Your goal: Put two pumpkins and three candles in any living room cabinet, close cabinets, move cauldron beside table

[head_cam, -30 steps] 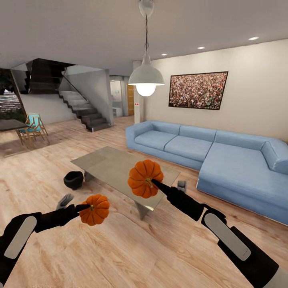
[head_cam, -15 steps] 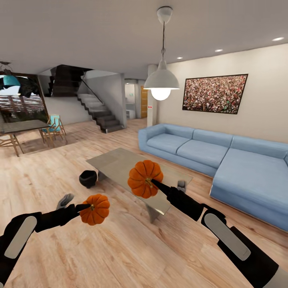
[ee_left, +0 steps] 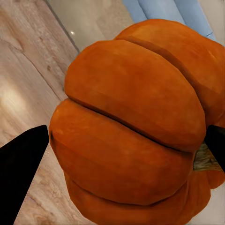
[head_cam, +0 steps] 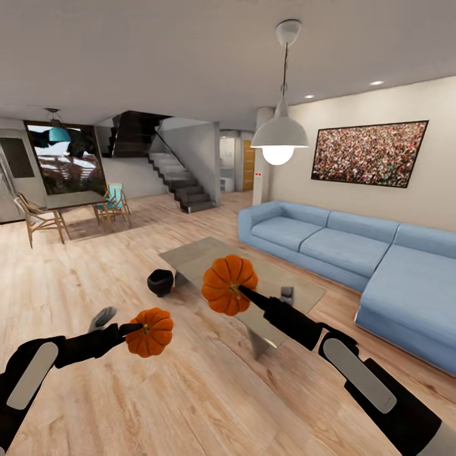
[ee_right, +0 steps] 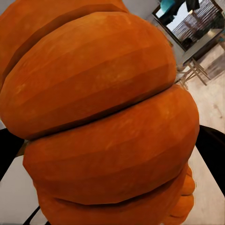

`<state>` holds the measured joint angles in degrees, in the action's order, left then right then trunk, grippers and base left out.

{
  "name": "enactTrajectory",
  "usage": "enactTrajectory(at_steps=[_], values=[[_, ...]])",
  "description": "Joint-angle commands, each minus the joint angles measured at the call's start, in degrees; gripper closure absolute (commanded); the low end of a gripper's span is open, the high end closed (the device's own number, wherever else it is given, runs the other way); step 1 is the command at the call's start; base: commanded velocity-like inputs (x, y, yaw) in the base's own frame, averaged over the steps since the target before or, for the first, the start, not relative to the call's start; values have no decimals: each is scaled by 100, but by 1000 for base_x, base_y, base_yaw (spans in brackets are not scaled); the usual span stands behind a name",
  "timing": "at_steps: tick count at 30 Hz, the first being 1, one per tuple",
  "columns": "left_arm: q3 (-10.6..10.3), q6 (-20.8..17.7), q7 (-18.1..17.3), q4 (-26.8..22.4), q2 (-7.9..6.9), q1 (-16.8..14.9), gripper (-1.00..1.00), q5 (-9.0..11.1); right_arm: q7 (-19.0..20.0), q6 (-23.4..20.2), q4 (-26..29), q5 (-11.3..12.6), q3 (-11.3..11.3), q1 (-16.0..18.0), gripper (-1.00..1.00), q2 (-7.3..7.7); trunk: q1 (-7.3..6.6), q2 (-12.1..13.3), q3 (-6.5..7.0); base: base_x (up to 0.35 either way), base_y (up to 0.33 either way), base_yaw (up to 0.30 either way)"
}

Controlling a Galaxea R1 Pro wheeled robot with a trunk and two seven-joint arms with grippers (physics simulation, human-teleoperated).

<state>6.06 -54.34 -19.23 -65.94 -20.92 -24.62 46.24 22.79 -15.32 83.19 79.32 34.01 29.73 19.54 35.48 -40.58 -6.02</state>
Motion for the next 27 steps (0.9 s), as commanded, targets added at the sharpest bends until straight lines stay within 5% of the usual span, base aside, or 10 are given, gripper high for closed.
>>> enactTrajectory(at_steps=[1, 27], values=[[9, -33, -37, 1, -2, -7, 100, 6, 7, -24, 2, 58, 8, 6, 100, 5, -21, 34, 16, 0, 0, 220], [13, -35, -37, 4, -22, -6, 100, 3, -12, -24, -5, 54, 10, 6, 100, -3, -592, 1076, 659, 0, 0, 219]])
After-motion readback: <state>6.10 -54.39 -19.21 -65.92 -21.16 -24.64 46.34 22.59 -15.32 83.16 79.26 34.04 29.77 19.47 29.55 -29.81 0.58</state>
